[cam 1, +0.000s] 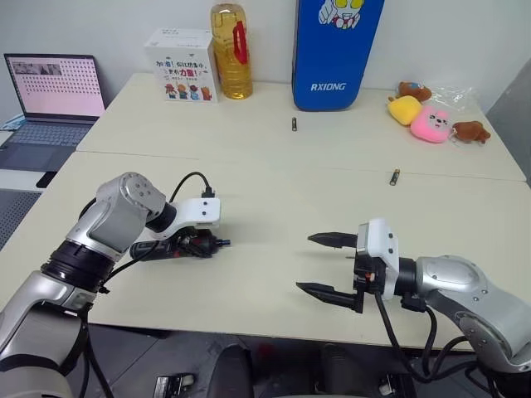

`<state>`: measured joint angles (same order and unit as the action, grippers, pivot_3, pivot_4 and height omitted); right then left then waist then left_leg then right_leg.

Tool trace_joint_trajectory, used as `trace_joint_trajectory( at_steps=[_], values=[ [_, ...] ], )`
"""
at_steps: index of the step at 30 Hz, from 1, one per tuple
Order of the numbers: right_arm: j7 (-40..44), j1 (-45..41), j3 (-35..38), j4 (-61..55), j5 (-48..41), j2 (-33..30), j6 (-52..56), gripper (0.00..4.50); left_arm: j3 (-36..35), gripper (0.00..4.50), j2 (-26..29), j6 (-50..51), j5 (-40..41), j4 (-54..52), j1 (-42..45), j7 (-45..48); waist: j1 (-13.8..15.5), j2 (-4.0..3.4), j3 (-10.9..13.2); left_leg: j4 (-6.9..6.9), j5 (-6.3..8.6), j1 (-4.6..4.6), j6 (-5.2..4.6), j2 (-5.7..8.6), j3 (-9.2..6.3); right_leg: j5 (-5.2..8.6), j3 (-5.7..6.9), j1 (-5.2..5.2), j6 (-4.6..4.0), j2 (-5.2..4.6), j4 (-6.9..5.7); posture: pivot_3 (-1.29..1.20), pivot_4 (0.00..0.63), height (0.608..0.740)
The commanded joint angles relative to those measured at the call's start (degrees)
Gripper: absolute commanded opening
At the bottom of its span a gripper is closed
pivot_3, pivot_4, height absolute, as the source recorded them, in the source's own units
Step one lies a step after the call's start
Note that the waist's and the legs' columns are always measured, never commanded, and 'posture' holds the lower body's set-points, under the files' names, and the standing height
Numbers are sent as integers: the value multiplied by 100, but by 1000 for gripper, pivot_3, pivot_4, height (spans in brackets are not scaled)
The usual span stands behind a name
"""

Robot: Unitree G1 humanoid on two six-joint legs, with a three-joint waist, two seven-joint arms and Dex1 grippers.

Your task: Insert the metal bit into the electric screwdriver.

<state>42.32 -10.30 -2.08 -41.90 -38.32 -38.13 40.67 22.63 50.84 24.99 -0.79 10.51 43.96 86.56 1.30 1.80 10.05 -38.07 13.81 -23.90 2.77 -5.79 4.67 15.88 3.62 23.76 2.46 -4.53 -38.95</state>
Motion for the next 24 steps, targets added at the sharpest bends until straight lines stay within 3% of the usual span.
trace_joint_trajectory(
  at_steps=[1, 2, 5, 7, 11, 15, 19, 24],
  values=[
    [-365, -225, 775, -126, -832, -45, 433, 4500, -825, 1665, -246, -227, 695, 80, 546, 6, 28, 12, 2, -3, 0, -3, 0, 0, -5, 0, 6, -2, 0, 0, 0, 0, 150, 740],
    [-461, -257, 894, -99, -992, -45, 545, 4500, -915, 1665, -310, -245, 803, 104, 591, -2, 27, 18, -1, -5, 0, -5, 0, 0, -8, 0, 10, -3, 0, 0, 1, 0, 150, 740],
    [-1389, -602, 1717, 296, -1867, 83, 1012, 4500, -2090, 1665, -1457, 241, 1664, 302, 1099, -1468, 31, 20, -1, -3, 0, -4, 0, 0, -8, 0, 10, -10, 0, -1, 6, 0, 150, 740],
    [-2028, -777, 2095, 416, -2427, 188, 1131, 4500, -2554, 1665, -2105, -160, 1888, 144, 1037, -2215, 34, 23, -1, -14, 0, -4, 0, 1, -15, -2, 17, -17, 1, -4, 2, 0, 150, 740],
    [-3394, -1041, 2342, 266, -3461, 525, 1006, 4500, -2698, 1665, -2924, -217, 2090, -399, 469, -3072, -68, 18, -4, 3, 0, 9, 0, 1, -12, -2, 14, -23, 1, -5, 10, 0, 150, 740],
    [-4164, -1242, 1863, -62, -3495, 824, 914, 4500, -2720, 1665, -3872, -309, 2289, -904, -192, -3947, -128, 9, -8, 7, -7, 16, 11, 1, -11, -1, 10, -22, 2, -5, 0, 0, 150, 740],
    [-4365, -1341, 1494, -80, -3345, 916, 842, 4500, -2499, 1665, -4371, -638, 2220, -1078, -777, -4264, -125, 11, -8, -1, -1, 10, 0, 1, -16, -2, 12, -23, 1, -4, 0, 0, 150, 740],
    [-4237, -1297, 1441, 67, -3256, 730, 801, 4500, -2343, 1665, -4317, -805, 2070, -1253, -1280, -4410, -122, 11, -8, 0, 0, 9, 0, 2, -15, -2, 12, -23, 1, -4, 5, 0, 150, 740]
  ],
)
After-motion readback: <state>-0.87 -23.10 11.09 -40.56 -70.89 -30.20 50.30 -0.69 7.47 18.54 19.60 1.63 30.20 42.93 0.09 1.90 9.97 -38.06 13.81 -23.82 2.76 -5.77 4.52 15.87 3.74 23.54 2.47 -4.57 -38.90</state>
